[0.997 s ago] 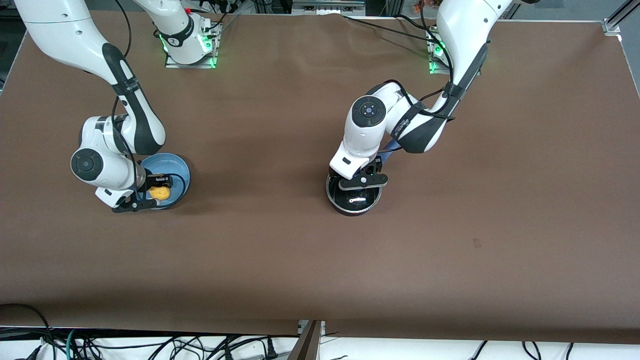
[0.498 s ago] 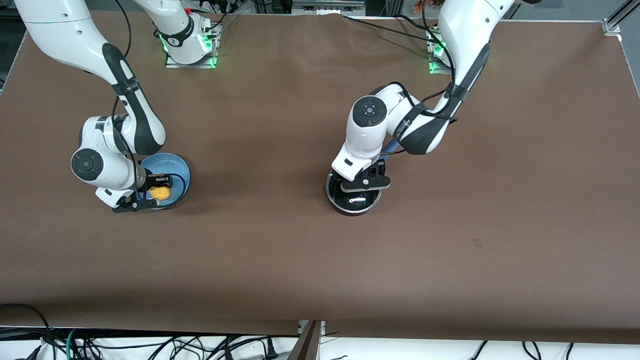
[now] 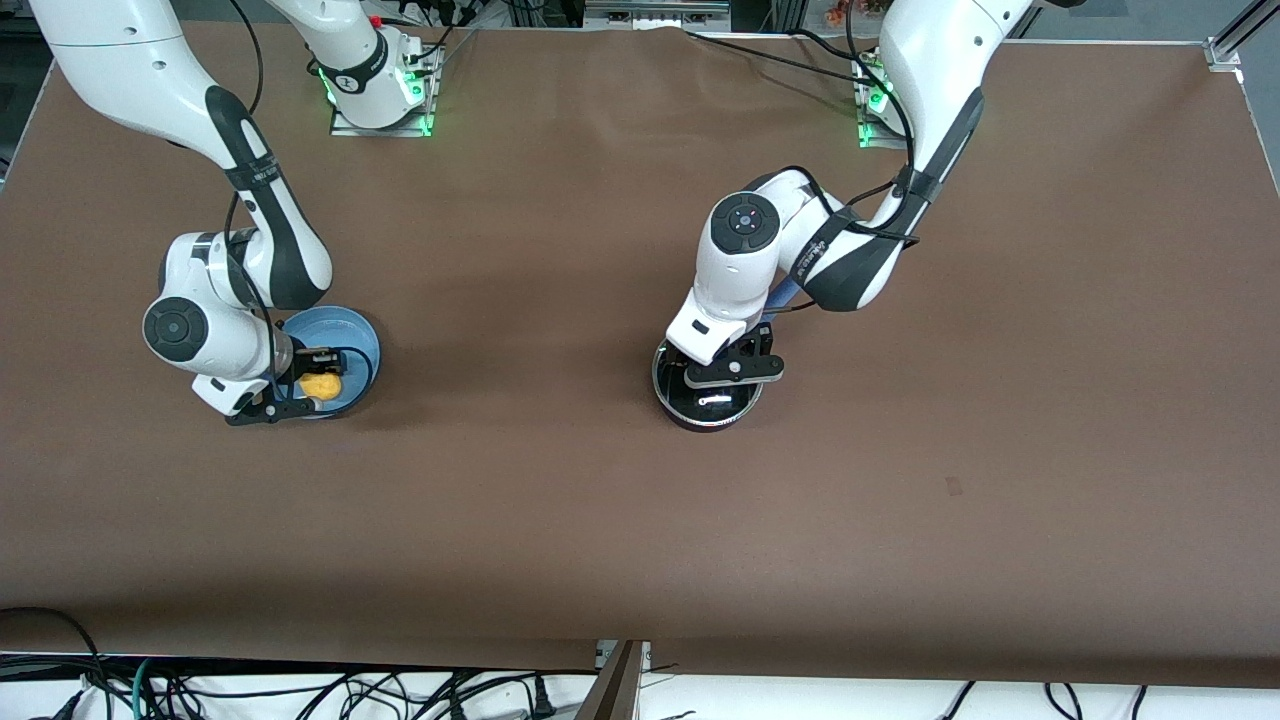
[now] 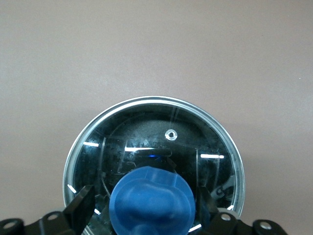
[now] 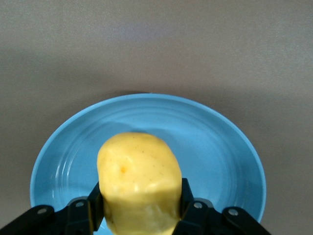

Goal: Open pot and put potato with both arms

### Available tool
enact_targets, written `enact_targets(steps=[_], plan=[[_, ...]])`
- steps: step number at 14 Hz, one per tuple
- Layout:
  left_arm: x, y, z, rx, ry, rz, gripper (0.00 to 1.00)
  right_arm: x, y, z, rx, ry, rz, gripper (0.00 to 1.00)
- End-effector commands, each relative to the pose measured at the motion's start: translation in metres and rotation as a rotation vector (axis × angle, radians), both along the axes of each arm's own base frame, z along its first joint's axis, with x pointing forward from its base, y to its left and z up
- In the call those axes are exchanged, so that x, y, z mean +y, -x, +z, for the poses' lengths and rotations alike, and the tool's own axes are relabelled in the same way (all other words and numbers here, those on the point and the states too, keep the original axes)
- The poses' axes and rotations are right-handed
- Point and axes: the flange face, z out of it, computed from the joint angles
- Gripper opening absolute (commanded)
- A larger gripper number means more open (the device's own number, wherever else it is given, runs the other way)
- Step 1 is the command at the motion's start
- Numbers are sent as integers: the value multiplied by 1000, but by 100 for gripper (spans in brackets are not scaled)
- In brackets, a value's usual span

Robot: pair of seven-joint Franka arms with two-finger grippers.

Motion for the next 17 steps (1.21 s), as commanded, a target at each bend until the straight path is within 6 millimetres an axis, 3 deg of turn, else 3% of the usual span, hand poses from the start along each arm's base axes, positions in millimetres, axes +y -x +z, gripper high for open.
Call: enact_targets(steps=[1, 11, 12, 17], plan=[[2, 1, 8, -26, -9, 7, 84, 3, 0, 6, -6, 0, 16, 41], [3, 0, 8, -27, -9, 8, 66, 3, 0, 6, -6, 0, 13, 41], [3, 0, 8, -27, -9, 11, 58, 3, 0, 6, -6, 0, 15, 41], [4, -1, 9, -28, -8, 13, 40, 3, -13, 22, -43, -1, 19, 41]])
